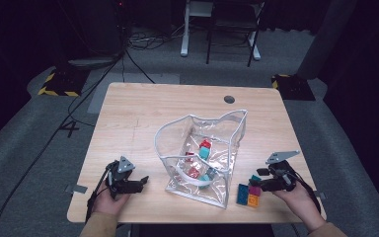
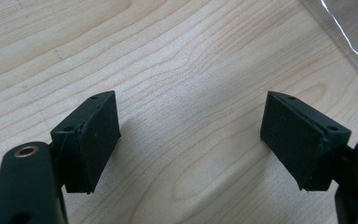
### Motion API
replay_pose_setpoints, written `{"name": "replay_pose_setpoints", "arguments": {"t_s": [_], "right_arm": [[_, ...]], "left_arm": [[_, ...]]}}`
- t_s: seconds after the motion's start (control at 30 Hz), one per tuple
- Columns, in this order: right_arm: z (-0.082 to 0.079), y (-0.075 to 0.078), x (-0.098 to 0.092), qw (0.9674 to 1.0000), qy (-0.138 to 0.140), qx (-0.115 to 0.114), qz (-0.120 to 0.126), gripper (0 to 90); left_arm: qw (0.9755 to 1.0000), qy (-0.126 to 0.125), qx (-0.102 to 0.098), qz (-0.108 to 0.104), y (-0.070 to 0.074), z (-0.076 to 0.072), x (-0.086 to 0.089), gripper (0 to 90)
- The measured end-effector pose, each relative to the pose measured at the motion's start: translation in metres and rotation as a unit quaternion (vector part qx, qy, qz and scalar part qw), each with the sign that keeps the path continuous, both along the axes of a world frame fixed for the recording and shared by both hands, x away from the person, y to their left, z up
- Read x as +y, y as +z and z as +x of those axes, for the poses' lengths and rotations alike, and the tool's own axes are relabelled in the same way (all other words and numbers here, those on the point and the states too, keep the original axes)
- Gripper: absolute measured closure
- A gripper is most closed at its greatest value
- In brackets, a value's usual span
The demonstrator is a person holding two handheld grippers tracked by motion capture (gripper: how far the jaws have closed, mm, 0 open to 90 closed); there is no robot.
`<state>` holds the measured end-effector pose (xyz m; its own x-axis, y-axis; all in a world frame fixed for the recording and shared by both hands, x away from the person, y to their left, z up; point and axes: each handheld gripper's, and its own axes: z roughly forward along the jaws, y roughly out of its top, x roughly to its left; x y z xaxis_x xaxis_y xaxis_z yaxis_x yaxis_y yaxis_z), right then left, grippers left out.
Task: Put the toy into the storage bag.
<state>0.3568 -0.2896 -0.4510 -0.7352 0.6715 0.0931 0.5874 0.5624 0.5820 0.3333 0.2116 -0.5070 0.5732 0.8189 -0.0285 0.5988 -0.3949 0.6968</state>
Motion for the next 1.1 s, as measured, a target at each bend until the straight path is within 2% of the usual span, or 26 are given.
{"name": "replay_pose_setpoints", "arguments": {"t_s": [0.13,0.23,0.4,0.6,0.8,1.1], "right_arm": [[0.003,-0.01,0.003,0.9994,-0.004,-0.011,-0.032,43.0],[0.005,-0.014,0.003,0.9993,-0.012,-0.009,-0.033,45.8],[0.011,-0.019,0.0,0.9989,-0.022,0.0,-0.04,57.7],[0.013,-0.018,-0.002,0.999,-0.03,0.002,-0.034,58.5],[0.012,-0.007,-0.002,0.9994,-0.027,-0.004,-0.023,58.6],[0.008,0.025,0.001,0.9997,-0.016,-0.017,0.004,58.7]], "left_arm": [[1.0,0.0,0.0,0.0,0.0,0.0,0.0,20.1],[1.0,0.0,0.0,0.0,0.0,0.0,0.0,20.1],[1.0,0.0,0.0,0.0,0.0,0.0,0.0,20.1],[1.0,0.0,0.0,0.0,0.0,0.0,0.0,20.1],[1.0,0.0,0.0,0.0,0.0,0.0,0.0,20.1],[1.0,0.0,0.0,0.0,0.0,0.0,0.0,20.1]]}}
